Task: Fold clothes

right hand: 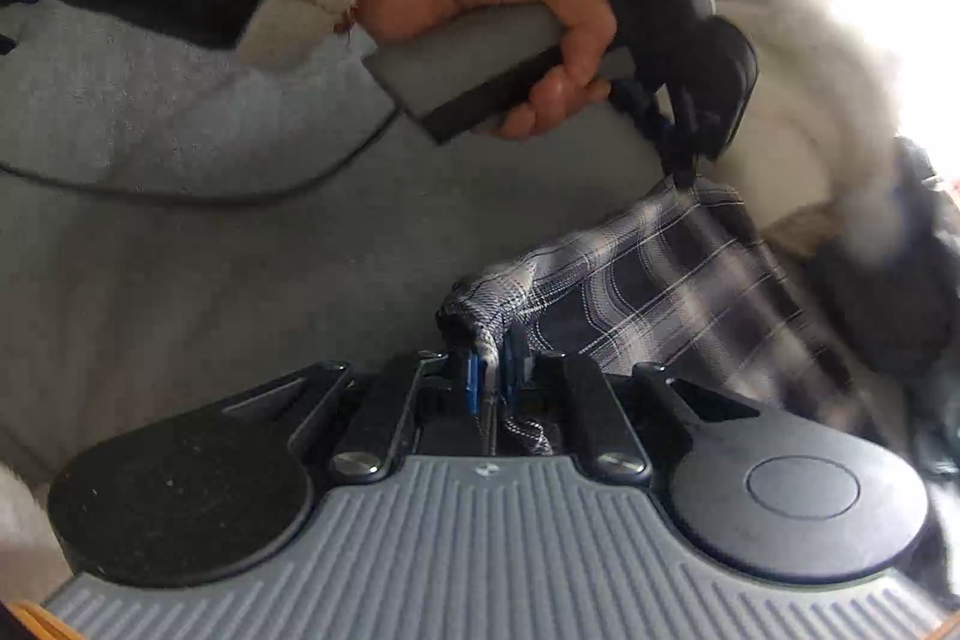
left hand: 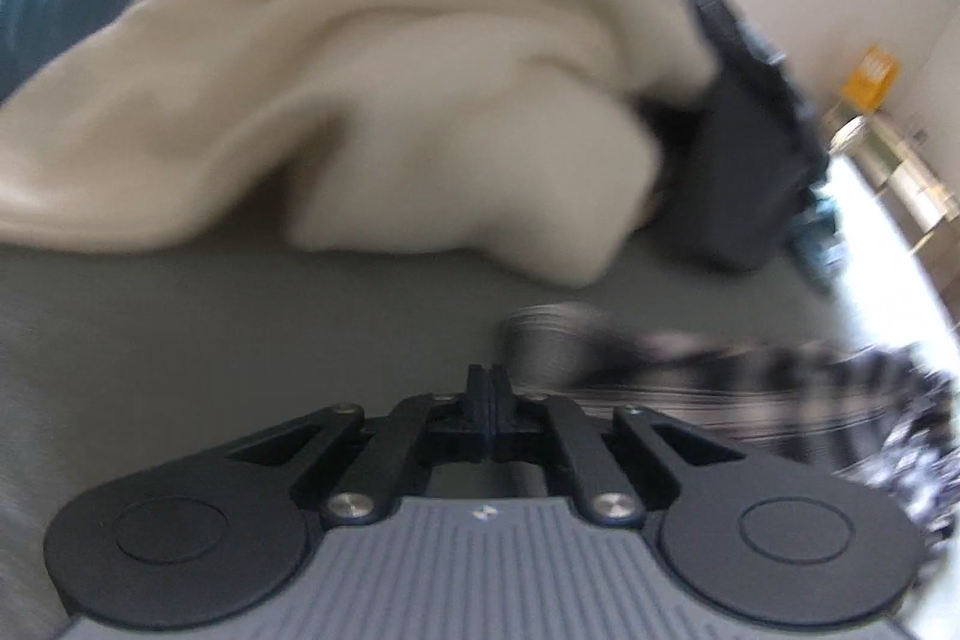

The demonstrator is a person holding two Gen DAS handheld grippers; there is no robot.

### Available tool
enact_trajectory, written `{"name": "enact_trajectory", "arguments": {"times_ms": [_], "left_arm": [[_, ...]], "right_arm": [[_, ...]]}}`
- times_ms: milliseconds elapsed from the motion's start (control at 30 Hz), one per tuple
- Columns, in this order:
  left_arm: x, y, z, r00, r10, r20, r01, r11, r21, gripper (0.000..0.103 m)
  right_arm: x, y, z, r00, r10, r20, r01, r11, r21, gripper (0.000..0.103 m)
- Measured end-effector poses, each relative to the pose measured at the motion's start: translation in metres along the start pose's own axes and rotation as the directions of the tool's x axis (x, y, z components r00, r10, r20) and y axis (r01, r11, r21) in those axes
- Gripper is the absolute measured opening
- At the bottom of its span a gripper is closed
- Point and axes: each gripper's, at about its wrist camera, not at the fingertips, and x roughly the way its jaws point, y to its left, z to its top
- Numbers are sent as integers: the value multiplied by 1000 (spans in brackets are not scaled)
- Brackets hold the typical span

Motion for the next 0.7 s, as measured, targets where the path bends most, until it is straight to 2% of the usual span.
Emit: {"name": "enact_trajectory", "arguments": {"times_ms": [133, 167, 200, 233, 300, 367, 433, 567, 700], "left_arm": [[4, 6, -1, 1000, 6, 5, -6, 1000, -6, 4], [5, 8, -1, 1000, 8, 6, -8, 1000, -7, 9], [6, 9, -1, 1000, 9, 7, -9, 1000, -8, 16], [7, 11, -1, 1000, 11, 8, -11, 1000, -10, 21], [6, 12, -2, 1000, 18, 16, -18, 1000, -7, 52], [-5, 8, -5, 998, 39, 43, -40, 999, 16, 60], [-17, 4, -8, 996, 60, 71, -63, 997, 39, 63], [-41, -4, -15, 987, 99, 128, -110, 991, 82, 71], [-59, -14, -25, 973, 95, 210, -107, 993, 45, 74]], "right_arm": [[17, -15, -7, 997, 70, -30, -64, 985, 160, 11], [18, -20, -9, 996, 89, -25, -82, 977, 199, 11], [16, -24, -10, 995, 103, -16, -96, 969, 226, 13], [15, -27, -12, 993, 115, -7, -110, 962, 250, 21], [10, -31, -15, 992, 125, 6, -122, 957, 265, 33], [3, -33, -16, 995, 102, 14, -102, 961, 256, 50], [-8, -22, -14, 996, 83, 42, -91, 962, 256, 56], [-29, -28, -17, 995, 53, 87, -76, 953, 294, 66], [-43, -54, -26, 993, 15, 119, -57, 928, 367, 70]]}}
